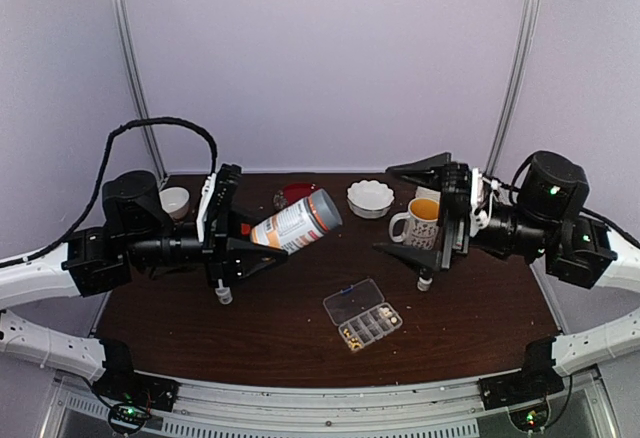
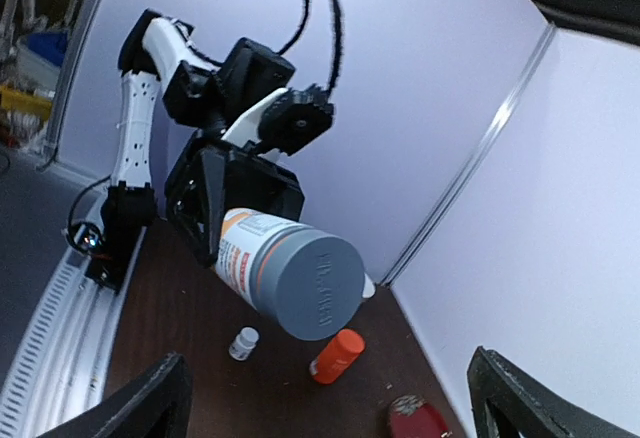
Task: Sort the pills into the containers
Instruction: Unscrew the lid of the pill bottle.
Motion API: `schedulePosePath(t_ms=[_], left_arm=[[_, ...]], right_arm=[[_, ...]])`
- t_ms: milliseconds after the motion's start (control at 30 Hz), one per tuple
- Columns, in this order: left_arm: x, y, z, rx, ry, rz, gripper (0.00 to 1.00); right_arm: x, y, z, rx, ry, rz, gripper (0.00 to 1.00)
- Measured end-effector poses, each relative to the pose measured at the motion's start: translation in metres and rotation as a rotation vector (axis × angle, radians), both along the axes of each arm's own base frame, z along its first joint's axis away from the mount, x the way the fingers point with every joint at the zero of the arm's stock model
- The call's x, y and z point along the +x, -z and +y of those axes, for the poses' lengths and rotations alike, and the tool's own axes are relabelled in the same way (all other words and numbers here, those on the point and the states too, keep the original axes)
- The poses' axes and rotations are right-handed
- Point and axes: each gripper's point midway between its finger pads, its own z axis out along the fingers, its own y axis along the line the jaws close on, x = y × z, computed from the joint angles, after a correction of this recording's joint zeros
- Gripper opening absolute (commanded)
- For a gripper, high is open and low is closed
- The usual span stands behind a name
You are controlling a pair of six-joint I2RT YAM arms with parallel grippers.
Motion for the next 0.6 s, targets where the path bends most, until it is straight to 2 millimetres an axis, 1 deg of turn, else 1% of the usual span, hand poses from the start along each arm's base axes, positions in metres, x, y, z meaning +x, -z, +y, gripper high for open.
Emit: schedulePosePath(t_ms=[100, 133, 167, 200, 267, 300, 367, 467, 600], left_arm=[[0.001, 0.004, 0.001, 0.009, -0.008, -0.021, 0.29], [0.002, 0.005, 0.001, 0.013, -0.012, -0.030, 0.29], [0.002, 0.005, 0.001, 0.016, -0.013, -0.035, 0.29], [0.003, 0.005, 0.001, 0.017, -0.015, -0.043, 0.29], [0.003, 0.005, 0.001, 0.019, -0.016, -0.060, 0.28], [0.003, 0.005, 0.001, 0.021, -0.017, -0.069, 0.28], [0.004, 0.005, 0.001, 0.025, -0.018, -0.088, 0.28], [0.005, 0.005, 0.002, 0.029, -0.021, -0.115, 0.28], [0.006, 0.005, 0.002, 0.036, -0.025, -0.142, 0.27]], right_arm=[[0.006, -0.023, -0.003, 0.048, 0.030, 0.263, 1.00], [0.007, -0.034, -0.002, 0.056, 0.029, 0.364, 1.00], [0.006, -0.040, 0.000, 0.060, 0.019, 0.431, 1.00], [0.005, -0.044, 0.003, 0.056, 0.005, 0.504, 1.00], [0.001, -0.042, 0.010, 0.028, -0.019, 0.643, 1.00], [0.000, -0.034, 0.015, -0.006, -0.017, 0.742, 1.00], [0.001, -0.017, 0.021, -0.058, -0.002, 0.887, 1.00], [0.009, 0.017, 0.028, -0.124, 0.043, 1.178, 0.98], [0.020, 0.043, 0.032, -0.079, 0.049, 1.500, 0.98]])
